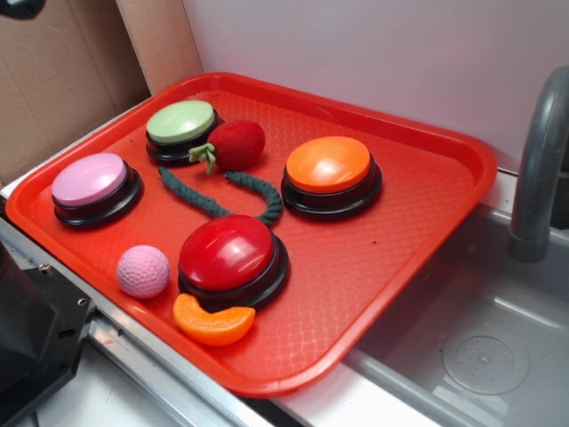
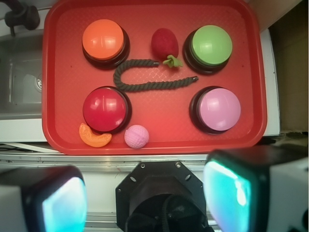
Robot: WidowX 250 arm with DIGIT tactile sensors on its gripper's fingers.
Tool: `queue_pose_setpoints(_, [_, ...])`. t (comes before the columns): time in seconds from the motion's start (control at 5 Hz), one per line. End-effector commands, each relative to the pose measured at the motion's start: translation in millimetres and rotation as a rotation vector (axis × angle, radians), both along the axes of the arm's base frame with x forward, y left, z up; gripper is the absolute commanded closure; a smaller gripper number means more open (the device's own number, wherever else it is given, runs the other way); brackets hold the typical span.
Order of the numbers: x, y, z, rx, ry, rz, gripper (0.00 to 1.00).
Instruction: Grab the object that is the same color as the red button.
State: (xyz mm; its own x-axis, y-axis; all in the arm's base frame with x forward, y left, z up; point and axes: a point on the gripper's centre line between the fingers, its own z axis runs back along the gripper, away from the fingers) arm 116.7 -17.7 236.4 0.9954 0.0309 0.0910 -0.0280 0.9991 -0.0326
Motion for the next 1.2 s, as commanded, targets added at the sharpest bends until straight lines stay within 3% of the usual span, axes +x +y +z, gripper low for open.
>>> queue_pose_setpoints(0.0, [0, 0, 0, 0.000, 0.000, 0.000, 0.00])
queue_pose_setpoints(0.4, [40, 31, -22, 0.005, -0.015, 0.330, 0.00])
queue_pose_setpoints(0.6, [65, 44, -44, 0.035, 0.000, 0.538, 0.00])
queue_pose_setpoints(1.0, [99, 64, -88, 0.002, -0.079, 0.876, 0.00])
